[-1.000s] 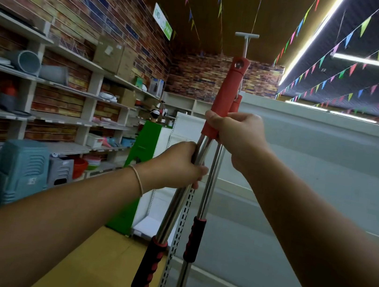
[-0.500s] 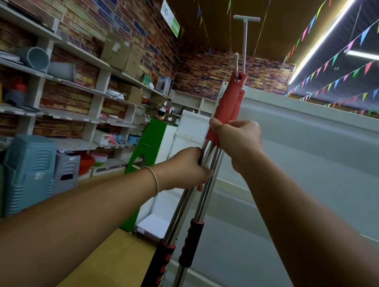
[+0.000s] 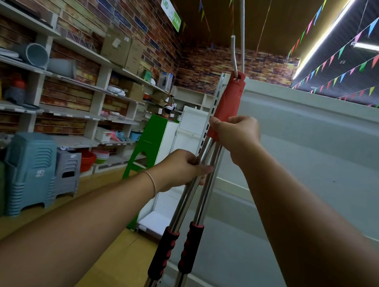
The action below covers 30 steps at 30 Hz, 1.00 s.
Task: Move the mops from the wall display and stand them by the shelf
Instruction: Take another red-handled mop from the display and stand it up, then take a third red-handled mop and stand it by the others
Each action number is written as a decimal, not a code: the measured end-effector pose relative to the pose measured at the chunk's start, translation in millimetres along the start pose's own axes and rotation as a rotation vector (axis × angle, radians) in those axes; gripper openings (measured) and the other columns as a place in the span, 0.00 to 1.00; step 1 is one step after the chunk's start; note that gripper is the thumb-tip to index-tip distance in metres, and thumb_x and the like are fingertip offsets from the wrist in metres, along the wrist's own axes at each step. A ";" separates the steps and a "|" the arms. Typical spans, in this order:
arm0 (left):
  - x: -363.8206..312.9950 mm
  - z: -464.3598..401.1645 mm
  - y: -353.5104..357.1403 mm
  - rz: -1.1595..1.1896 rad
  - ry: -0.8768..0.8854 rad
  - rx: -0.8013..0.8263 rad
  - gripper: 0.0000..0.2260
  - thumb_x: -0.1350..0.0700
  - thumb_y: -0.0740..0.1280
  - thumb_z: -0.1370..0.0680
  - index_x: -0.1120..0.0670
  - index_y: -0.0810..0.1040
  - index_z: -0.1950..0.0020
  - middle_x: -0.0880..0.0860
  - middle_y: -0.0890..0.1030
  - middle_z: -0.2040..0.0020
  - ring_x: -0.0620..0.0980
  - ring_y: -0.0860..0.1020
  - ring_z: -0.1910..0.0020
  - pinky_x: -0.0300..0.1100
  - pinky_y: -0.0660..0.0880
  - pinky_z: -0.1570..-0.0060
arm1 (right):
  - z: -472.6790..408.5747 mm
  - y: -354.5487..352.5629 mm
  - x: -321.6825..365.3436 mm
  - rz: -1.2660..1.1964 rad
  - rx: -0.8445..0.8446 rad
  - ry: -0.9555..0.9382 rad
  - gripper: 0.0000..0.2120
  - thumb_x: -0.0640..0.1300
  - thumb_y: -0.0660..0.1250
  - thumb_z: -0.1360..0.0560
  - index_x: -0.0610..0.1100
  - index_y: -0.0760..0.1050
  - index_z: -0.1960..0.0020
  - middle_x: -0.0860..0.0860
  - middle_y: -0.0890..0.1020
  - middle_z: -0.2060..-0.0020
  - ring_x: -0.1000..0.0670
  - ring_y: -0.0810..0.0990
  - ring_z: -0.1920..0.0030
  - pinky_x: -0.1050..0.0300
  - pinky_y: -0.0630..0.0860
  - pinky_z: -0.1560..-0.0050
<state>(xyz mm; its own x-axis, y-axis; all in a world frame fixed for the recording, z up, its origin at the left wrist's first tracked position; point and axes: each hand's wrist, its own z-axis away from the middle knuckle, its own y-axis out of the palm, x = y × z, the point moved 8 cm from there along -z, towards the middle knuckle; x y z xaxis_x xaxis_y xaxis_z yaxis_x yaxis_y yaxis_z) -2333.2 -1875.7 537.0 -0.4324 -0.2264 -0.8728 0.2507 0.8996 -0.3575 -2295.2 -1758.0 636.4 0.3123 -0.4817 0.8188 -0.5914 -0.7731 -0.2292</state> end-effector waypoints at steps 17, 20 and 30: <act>16.9 21.6 9.9 -0.414 0.190 -0.060 0.08 0.56 0.64 0.22 0.55 0.77 0.44 0.52 0.80 0.50 0.52 0.79 0.53 0.41 0.75 0.56 | 31.6 -12.7 -37.9 0.105 -0.098 0.057 0.11 0.53 0.72 0.26 0.48 0.75 0.60 0.48 0.83 0.61 0.48 0.84 0.57 0.47 0.82 0.49; 8.2 46.8 8.5 -0.525 0.415 -0.202 0.09 0.58 0.62 0.22 0.56 0.78 0.44 0.54 0.80 0.51 0.53 0.78 0.54 0.45 0.77 0.56 | 49.2 -30.7 -61.2 0.159 -0.137 0.096 0.10 0.54 0.70 0.25 0.47 0.77 0.58 0.48 0.84 0.59 0.47 0.84 0.54 0.46 0.82 0.48; -19.3 77.8 87.3 -0.429 0.597 -0.061 0.13 0.59 0.62 0.23 0.60 0.77 0.39 0.59 0.81 0.47 0.57 0.78 0.48 0.47 0.75 0.46 | 108.3 -137.8 -102.2 0.318 -0.270 0.151 0.08 0.53 0.67 0.25 0.49 0.79 0.55 0.48 0.85 0.57 0.45 0.84 0.54 0.42 0.82 0.49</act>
<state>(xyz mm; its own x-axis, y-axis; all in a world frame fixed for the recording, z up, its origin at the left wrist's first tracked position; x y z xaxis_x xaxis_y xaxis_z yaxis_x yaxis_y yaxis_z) -2235.6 -1821.9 496.7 -0.8839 -0.3369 -0.3244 -0.0875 0.8006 -0.5928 -2165.1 -1647.0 527.4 -0.0170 -0.5971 0.8020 -0.8197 -0.4509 -0.3531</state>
